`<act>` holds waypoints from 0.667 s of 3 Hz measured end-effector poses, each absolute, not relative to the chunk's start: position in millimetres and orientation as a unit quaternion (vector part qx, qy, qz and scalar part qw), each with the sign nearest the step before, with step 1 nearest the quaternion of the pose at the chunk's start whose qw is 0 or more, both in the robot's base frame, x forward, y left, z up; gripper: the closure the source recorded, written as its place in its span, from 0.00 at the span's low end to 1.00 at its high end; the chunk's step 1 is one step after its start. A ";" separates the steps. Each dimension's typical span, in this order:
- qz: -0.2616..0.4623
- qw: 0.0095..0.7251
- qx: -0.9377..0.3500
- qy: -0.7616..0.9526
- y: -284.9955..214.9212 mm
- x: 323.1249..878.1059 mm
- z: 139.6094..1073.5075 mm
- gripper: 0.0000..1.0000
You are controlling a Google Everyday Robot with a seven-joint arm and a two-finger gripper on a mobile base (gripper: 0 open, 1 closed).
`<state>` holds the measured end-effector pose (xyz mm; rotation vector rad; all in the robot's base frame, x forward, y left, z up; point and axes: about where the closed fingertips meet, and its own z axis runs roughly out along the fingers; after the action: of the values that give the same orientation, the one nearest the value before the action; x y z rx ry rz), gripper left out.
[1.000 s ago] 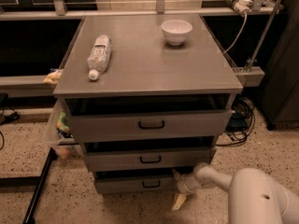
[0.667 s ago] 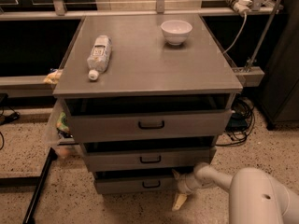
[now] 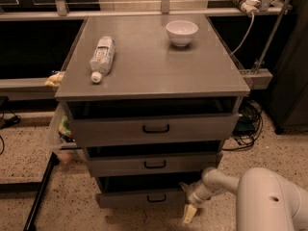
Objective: Open bottom drawer
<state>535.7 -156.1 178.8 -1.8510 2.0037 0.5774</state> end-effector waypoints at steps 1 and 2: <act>0.216 0.161 -0.651 0.710 -158.0 524.1 180.2 0.00; 0.216 0.161 -0.651 0.710 -158.0 523.9 182.1 0.00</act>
Offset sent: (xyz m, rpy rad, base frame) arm -0.0822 -0.0178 -0.0067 0.0119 0.2671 0.0180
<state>523.9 -158.0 182.1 -1.8587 2.0264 0.6181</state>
